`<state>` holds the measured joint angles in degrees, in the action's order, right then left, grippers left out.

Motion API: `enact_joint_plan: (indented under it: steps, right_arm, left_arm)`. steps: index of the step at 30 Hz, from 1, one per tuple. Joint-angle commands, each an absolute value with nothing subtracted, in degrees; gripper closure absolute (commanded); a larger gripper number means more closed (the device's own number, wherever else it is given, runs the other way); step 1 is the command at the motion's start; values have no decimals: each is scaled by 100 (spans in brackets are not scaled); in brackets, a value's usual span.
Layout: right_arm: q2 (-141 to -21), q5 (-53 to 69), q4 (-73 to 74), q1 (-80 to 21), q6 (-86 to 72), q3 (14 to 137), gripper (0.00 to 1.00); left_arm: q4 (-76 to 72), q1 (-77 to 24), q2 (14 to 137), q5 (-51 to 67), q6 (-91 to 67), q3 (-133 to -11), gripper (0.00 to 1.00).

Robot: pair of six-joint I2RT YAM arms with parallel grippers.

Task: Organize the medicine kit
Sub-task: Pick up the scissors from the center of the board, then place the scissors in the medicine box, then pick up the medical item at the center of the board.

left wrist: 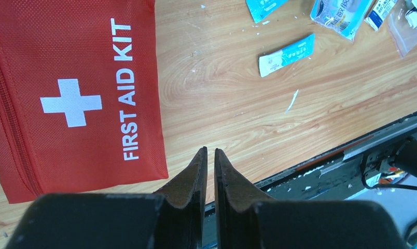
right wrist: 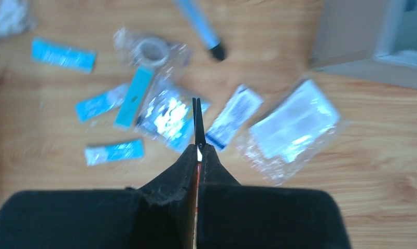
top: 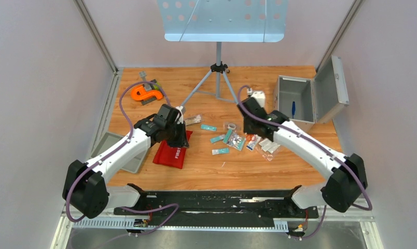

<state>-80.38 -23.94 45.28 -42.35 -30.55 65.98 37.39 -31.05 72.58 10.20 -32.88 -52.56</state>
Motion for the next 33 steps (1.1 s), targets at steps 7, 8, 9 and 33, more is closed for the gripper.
enact_joint_plan:
  steps: [7, 8, 9, 33]
  right_arm:
    - [-7574, -2631, 3770, -1487, -1464, 7337, 100]
    - [-7629, -2493, 3620, -1223, -1361, 7407, 100]
    - [-7710, -2406, 3411, -1002, -1269, 7478, 100]
    - [-7755, -1281, 2661, -1263, -1206, 7055, 59]
  left_arm:
    - [3620, -3083, 7409, 948, -3123, -5535, 83]
    - [3630, -3084, 7427, 944, -3116, -5554, 83]
    - [3643, -3080, 7431, 928, -3118, -5563, 83]
    - [3657, -3083, 7271, 754, -3158, -5544, 83]
